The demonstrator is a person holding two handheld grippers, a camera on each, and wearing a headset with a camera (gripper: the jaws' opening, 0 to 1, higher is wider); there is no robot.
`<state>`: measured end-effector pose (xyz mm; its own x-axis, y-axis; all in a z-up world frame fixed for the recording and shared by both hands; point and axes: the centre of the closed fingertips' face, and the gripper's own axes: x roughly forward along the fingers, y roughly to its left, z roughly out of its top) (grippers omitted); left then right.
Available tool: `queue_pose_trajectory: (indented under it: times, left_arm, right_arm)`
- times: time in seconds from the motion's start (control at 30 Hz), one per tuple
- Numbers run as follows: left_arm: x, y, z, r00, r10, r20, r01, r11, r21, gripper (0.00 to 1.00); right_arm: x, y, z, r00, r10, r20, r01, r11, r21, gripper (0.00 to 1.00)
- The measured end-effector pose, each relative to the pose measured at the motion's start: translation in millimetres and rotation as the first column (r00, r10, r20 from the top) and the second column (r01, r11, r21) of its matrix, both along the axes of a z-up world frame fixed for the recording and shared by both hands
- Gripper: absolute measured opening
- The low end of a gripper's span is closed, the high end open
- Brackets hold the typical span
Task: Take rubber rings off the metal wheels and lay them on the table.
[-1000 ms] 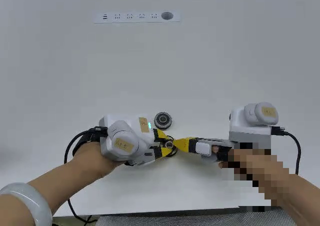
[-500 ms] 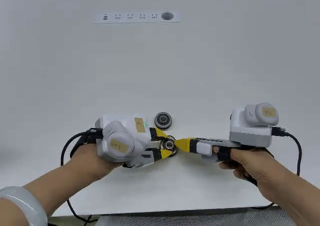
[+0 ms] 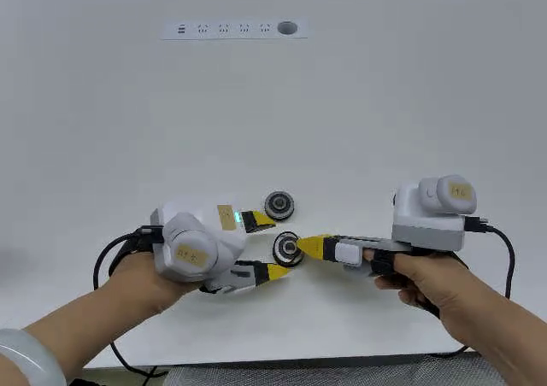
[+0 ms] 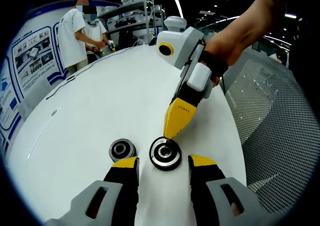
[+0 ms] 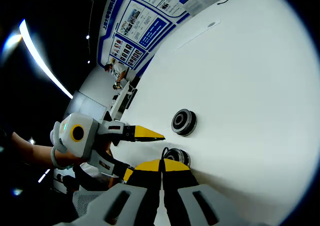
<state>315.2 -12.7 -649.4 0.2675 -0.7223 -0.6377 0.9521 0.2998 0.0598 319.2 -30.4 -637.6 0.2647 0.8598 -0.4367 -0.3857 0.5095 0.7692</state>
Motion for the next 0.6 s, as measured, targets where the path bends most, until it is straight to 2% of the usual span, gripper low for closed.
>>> queue_pose_trajectory:
  times: [0.33, 0.6]
  left_arm:
    - [1.4, 8.0, 1.0, 1.0, 0.03, 0.005, -0.03, 1.0, -0.007, 0.5]
    - [0.9, 13.3, -1.0, 0.999, 0.045, -0.005, -0.045, 0.999, 0.001, 0.51]
  right_arm:
    - [1.2, 2.3, 9.9, 1.0, -0.009, 0.009, 0.009, 1.0, 0.024, 0.02]
    - [6.1, -6.8, 16.7, 0.999, -0.042, 0.015, 0.041, 0.998, 0.039, 0.02]
